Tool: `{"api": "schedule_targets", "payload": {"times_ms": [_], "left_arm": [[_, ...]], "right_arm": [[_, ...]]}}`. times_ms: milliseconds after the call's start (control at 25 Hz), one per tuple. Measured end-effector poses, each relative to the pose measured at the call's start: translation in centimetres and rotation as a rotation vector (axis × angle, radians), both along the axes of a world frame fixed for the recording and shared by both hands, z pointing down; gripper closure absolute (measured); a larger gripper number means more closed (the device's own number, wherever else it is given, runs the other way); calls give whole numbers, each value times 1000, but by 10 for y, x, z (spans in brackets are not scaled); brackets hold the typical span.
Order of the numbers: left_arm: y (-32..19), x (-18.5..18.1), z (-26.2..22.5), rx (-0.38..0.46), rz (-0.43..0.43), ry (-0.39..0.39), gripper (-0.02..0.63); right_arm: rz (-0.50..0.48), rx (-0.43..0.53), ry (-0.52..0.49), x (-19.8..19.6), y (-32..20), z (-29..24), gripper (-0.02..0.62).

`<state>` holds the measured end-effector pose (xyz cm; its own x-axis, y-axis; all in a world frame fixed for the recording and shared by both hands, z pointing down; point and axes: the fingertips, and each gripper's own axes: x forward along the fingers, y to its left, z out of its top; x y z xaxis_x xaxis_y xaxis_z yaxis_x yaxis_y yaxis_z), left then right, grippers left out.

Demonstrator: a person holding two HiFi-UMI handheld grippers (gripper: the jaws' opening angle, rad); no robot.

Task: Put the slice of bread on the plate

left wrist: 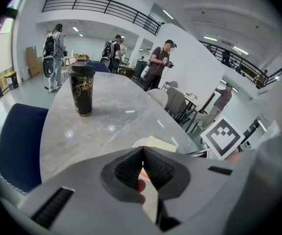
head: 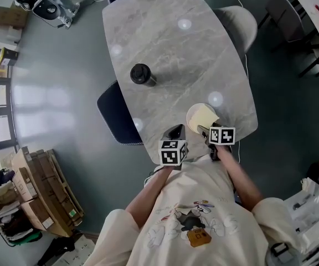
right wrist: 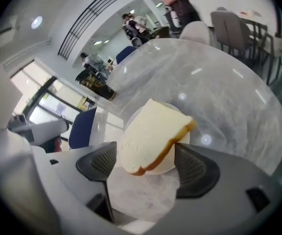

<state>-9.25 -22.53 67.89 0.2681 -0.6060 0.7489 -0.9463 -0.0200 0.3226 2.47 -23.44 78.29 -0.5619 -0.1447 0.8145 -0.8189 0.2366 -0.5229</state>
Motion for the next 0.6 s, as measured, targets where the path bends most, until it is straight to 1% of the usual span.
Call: {"api": "schedule_targets", "payload": {"times_ms": [120, 320, 360, 440, 600], "left_arm": [[5, -4, -1, 3, 2, 4, 595], [9, -8, 0, 13, 9, 12, 595], [9, -7, -1, 14, 12, 13, 595], [10, -5, -4, 24, 19, 17, 595], [17, -13, -15, 51, 28, 25, 595]], "right_arm": [[-195, 86, 120, -2, 6, 3, 242], [-393, 151, 271, -4, 16, 2, 242], [-411, 164, 283, -5, 16, -1, 242], [-409, 179, 271, -8, 19, -12, 242], [-348, 199, 175, -28, 22, -42, 242]]}}
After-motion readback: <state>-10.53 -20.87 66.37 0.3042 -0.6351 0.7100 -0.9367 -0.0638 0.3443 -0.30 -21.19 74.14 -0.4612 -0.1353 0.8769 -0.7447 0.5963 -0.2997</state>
